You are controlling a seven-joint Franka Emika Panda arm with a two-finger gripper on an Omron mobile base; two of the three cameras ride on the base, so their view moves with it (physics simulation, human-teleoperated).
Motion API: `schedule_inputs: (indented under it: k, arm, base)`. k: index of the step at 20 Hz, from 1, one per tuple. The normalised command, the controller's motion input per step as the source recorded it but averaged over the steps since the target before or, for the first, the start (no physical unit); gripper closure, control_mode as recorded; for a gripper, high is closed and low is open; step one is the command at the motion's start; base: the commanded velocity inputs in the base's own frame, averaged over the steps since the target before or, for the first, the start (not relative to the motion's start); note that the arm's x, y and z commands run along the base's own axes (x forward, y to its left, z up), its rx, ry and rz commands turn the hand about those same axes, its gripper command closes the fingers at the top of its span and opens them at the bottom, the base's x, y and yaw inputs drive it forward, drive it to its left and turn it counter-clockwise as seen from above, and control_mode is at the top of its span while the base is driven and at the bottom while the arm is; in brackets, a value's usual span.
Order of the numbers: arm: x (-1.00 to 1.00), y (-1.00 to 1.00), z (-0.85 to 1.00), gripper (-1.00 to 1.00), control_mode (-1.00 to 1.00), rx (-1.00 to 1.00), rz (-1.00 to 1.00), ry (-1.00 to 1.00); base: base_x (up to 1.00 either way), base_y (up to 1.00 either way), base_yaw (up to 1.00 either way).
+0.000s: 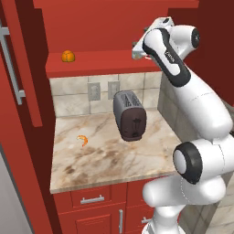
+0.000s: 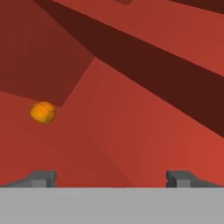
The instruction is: Pick the cans from the counter and place them in their designated side in the cabinet.
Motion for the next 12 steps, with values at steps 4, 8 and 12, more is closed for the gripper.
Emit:
schedule_inputs:
  k: [4, 8, 12]
  arm:
    - [-0.79, 0.27, 0.0, -1.0, -1.0, -0.04, 0.04, 0.0]
    - [-0.82, 0.23, 0.0, -1.0, -1.0, -0.04, 0.04, 0.0]
    - [-0.86, 0.18, 0.0, -1.0, -1.0, -0.04, 0.05, 0.0]
  base:
    - [0.0, 0.0, 0.0]
    - [0.0, 0.0, 0.0]
    - [0.0, 0.0, 0.0]
